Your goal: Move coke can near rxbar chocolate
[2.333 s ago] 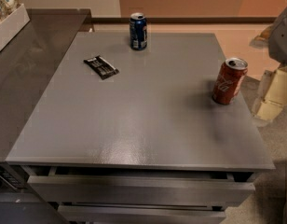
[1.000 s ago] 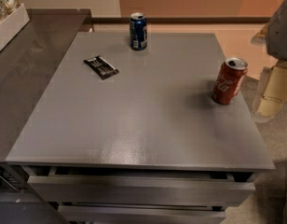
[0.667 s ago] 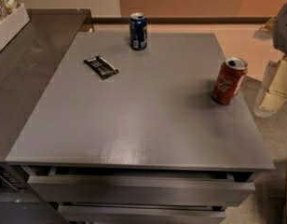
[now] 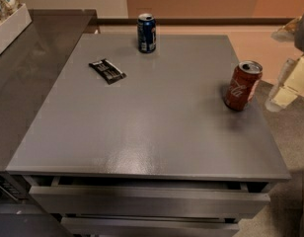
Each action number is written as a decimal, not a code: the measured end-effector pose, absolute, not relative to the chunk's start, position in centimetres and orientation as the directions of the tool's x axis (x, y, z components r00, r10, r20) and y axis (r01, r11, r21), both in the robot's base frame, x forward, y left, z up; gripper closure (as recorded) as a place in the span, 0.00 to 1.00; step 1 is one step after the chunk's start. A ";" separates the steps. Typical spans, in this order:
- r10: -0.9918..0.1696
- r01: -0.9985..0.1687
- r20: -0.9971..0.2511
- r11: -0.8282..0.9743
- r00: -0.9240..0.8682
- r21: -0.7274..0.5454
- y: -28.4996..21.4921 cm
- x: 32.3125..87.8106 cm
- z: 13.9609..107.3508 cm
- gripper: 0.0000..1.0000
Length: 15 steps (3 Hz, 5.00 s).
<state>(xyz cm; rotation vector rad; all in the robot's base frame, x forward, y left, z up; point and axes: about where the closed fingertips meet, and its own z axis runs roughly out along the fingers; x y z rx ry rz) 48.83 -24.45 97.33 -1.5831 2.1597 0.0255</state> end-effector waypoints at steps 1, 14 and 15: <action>-0.874 -0.897 -0.429 0.360 -0.228 -0.256 -24.9 50.8 96.1 0.00; -0.784 -0.934 -0.601 0.314 -0.155 -0.169 -12.1 59.2 97.2 1.00; -0.763 -0.899 -0.616 0.391 -0.196 -0.198 -9.2 61.7 97.8 1.00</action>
Offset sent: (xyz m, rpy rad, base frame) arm 0.0622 -0.0196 -0.0368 0.1469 -0.0536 -0.0449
